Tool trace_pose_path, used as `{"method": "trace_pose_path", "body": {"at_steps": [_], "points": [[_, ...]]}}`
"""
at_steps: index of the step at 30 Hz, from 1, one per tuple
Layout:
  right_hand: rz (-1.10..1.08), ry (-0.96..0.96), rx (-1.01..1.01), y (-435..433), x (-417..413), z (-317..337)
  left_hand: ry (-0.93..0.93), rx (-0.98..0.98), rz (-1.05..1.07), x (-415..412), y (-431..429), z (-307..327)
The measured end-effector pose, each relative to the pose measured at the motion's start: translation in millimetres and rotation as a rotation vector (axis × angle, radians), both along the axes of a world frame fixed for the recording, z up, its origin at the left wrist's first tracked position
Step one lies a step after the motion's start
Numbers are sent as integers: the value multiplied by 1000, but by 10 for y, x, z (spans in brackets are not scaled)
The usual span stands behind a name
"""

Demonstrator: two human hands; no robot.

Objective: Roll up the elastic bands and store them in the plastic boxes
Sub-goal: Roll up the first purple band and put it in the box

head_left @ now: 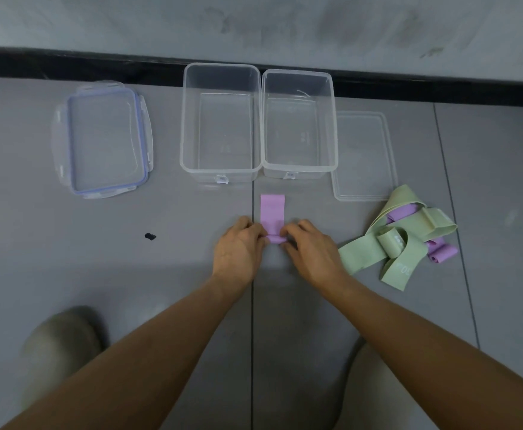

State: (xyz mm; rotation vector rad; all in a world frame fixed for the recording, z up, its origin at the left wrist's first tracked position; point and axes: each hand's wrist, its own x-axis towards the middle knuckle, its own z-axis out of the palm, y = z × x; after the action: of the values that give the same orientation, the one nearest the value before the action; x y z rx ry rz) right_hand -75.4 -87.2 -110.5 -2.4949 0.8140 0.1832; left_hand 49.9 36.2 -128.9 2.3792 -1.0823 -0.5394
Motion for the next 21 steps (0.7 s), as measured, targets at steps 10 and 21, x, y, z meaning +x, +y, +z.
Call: {"method": "trace_pose_path", "body": {"at_steps": [10,21], "points": [[-20,33,22,-23,64,-31,-73,-85,-103,-7,43,-21],[-41,-19,26,83,-31,-34,-36,-63,-114,-25,79,-42]]}}
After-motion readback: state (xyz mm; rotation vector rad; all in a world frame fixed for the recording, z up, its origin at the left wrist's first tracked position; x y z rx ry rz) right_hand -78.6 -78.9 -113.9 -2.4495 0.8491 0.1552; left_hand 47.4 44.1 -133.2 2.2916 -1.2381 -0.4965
